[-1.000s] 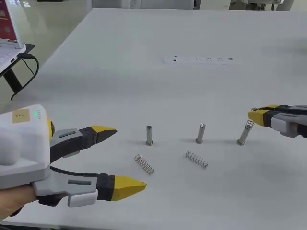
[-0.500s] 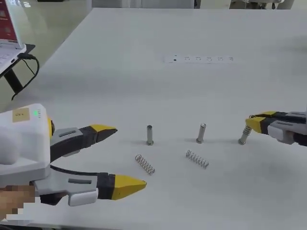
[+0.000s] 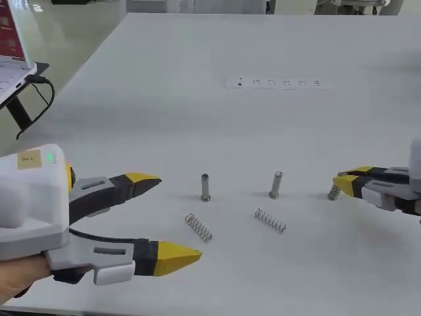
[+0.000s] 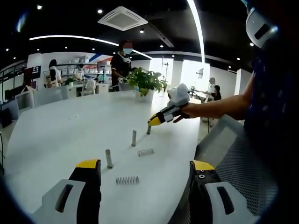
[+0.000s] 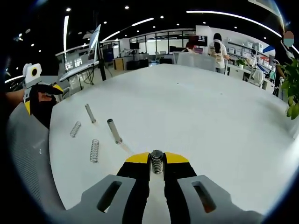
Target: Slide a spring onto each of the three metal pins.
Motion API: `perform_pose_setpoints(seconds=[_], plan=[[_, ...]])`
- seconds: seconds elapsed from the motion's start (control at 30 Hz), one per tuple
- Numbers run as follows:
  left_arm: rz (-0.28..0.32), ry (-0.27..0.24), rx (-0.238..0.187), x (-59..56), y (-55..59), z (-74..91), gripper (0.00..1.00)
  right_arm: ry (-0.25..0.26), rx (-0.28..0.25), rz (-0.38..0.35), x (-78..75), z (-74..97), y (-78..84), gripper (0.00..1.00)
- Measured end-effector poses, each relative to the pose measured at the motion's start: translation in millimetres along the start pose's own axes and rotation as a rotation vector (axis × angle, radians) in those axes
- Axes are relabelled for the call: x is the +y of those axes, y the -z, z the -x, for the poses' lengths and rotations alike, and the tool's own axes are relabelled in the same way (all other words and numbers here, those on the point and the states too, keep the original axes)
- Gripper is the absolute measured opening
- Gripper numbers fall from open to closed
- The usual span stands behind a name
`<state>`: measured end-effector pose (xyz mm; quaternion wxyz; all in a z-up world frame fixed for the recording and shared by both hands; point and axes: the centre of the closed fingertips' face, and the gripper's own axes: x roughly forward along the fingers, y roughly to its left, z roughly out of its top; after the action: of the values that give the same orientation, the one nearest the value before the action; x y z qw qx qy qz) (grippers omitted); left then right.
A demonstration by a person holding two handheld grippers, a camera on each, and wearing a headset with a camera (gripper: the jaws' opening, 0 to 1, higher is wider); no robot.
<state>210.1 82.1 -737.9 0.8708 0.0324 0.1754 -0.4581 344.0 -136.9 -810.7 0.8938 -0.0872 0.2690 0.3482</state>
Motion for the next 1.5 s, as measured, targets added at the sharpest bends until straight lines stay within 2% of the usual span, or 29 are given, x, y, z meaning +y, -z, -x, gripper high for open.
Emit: perform_pose_setpoints(seconds=[0.03,0.07,0.13,0.37,0.57,0.77,1.1,1.2,1.5], plan=[[0.0,0.001,0.0,-0.2,0.1,-0.1,0.74,0.0,0.006,0.001,-0.4,-0.5,2.1,0.08],[0.001,0.002,0.0,-0.4,0.0,-0.2,0.74,0.001,-0.01,0.002,-1.2,-0.3,-0.4,0.08],[-0.001,0.002,0.001,-0.6,0.1,-0.4,0.74,-0.004,0.001,-0.025,-2.5,0.4,0.8,0.08],[0.0,0.005,-0.004,-1.3,-1.5,-1.0,0.73,-0.01,0.041,-0.031,-0.4,-0.8,9.0,0.1],[0.001,0.005,-0.002,-2.3,-0.2,-0.4,0.73,-0.003,0.088,-0.054,-0.5,-0.5,22.0,0.12],[0.004,0.002,-0.005,-1.8,0.0,0.7,0.73,0.0,0.137,-0.038,3.6,4.4,33.3,0.14],[0.005,0.011,-0.006,-3.9,1.4,-0.8,0.73,-0.052,0.222,0.007,31.3,12.1,44.4,0.16],[0.005,0.012,-0.009,-4.7,0.9,-0.5,0.73,-0.089,0.242,0.015,43.9,13.9,43.8,0.16],[0.005,0.013,-0.012,-5.4,1.4,0.0,0.73,-0.196,0.309,0.112,81.7,11.2,38.6,0.17]])
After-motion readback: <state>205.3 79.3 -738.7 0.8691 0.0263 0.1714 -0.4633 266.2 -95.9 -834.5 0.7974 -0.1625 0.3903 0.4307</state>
